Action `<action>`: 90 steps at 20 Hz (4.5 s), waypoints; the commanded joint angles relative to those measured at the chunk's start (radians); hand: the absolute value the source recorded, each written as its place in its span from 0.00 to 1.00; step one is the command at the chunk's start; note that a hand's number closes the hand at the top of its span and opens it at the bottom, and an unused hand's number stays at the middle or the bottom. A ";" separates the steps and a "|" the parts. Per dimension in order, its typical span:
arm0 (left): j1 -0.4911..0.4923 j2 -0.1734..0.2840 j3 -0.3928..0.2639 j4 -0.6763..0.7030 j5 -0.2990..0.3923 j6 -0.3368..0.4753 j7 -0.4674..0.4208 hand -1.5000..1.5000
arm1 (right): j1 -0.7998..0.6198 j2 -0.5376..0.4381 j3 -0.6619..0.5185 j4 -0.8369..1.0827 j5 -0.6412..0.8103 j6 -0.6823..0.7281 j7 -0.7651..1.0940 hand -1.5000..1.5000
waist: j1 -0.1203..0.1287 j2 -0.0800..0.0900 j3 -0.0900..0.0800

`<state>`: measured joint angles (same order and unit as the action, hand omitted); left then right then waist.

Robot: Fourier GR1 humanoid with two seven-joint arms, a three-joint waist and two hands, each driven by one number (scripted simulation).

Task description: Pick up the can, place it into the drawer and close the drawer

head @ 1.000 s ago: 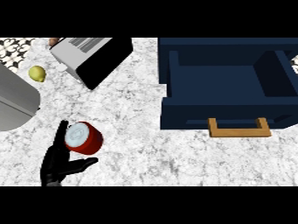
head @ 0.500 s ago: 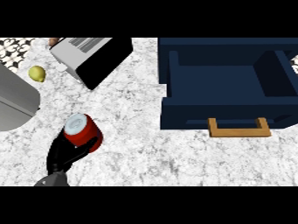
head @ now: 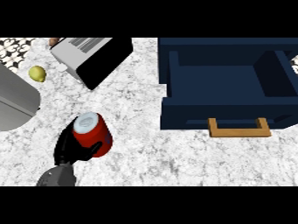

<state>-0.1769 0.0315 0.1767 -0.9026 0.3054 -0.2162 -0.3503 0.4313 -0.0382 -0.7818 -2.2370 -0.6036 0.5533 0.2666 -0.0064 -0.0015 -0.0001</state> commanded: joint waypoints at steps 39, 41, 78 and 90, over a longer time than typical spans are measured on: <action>-0.529 -0.031 -0.229 -0.453 -0.103 0.597 0.538 1.00 | 0.015 0.038 0.083 -0.099 0.025 -0.104 0.041 0.00 | -0.004 0.002 0.000; -0.680 -0.018 -0.199 -0.420 -0.106 0.610 0.633 1.00 | 0.039 0.017 0.044 -0.069 0.004 -0.055 -0.005 0.00 | -0.011 0.001 0.001; -1.237 -0.032 -0.538 0.355 0.393 0.863 0.307 1.00 | -0.069 0.017 0.117 -0.048 0.069 -0.097 0.036 0.00 | -0.059 0.014 0.002; -1.209 -0.032 -0.725 0.401 0.535 0.973 0.269 0.00 | -0.054 -0.007 0.103 -0.066 0.019 -0.083 0.069 0.00 | -0.093 0.017 0.002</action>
<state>-1.3944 0.0001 -0.4857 -0.5041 0.8036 0.7043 -0.0807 0.3680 -0.0238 -0.6656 -2.3025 -0.5516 0.4646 0.3142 -0.0903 0.0160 0.0022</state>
